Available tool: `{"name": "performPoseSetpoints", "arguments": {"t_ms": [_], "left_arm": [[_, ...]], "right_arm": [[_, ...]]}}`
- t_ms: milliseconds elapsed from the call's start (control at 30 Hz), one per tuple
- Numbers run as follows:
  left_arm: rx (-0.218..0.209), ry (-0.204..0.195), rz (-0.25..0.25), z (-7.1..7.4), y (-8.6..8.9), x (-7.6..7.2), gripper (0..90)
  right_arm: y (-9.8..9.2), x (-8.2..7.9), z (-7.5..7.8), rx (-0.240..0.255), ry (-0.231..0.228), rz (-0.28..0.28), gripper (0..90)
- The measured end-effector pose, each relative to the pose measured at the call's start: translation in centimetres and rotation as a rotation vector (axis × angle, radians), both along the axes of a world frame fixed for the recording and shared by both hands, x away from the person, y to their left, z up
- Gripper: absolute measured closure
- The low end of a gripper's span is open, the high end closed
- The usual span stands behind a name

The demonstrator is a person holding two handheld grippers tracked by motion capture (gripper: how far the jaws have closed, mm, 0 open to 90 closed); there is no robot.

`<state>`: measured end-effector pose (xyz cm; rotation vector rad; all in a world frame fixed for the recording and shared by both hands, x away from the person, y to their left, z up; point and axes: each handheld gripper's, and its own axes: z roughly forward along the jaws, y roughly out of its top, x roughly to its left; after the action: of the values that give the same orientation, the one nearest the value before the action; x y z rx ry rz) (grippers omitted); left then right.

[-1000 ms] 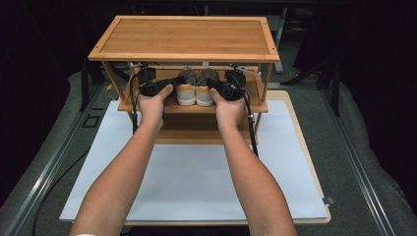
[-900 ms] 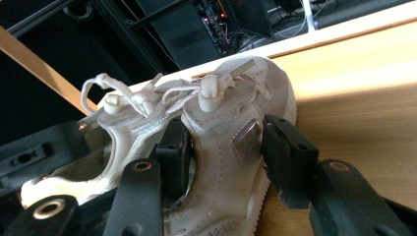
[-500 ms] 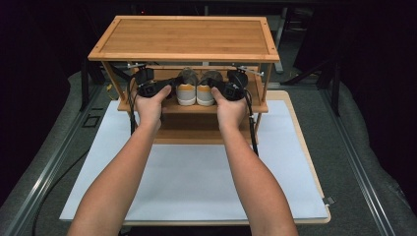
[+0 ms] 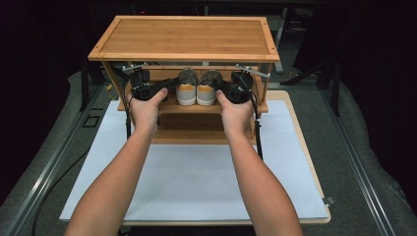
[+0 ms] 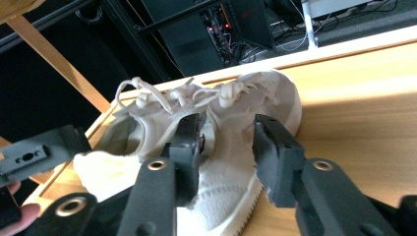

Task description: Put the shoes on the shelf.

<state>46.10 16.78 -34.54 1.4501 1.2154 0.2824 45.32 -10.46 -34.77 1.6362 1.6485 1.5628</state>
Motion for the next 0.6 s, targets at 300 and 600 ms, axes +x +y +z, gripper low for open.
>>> {"name": "performPoseSetpoints", "arguments": {"t_ms": [300, 600], "left_arm": [[0.015, -0.005, -0.016, -0.1, 0.6, -0.8, 74.4], [0.035, 0.008, -0.025, -0.8, 1.1, -0.9, 89.5]], "right_arm": [[-0.6, -1.2, 0.2, -0.021, -0.022, 0.017, 78.4], [-1.0, -1.2, -0.8, -0.032, 0.003, 0.021, 89.4]]}}
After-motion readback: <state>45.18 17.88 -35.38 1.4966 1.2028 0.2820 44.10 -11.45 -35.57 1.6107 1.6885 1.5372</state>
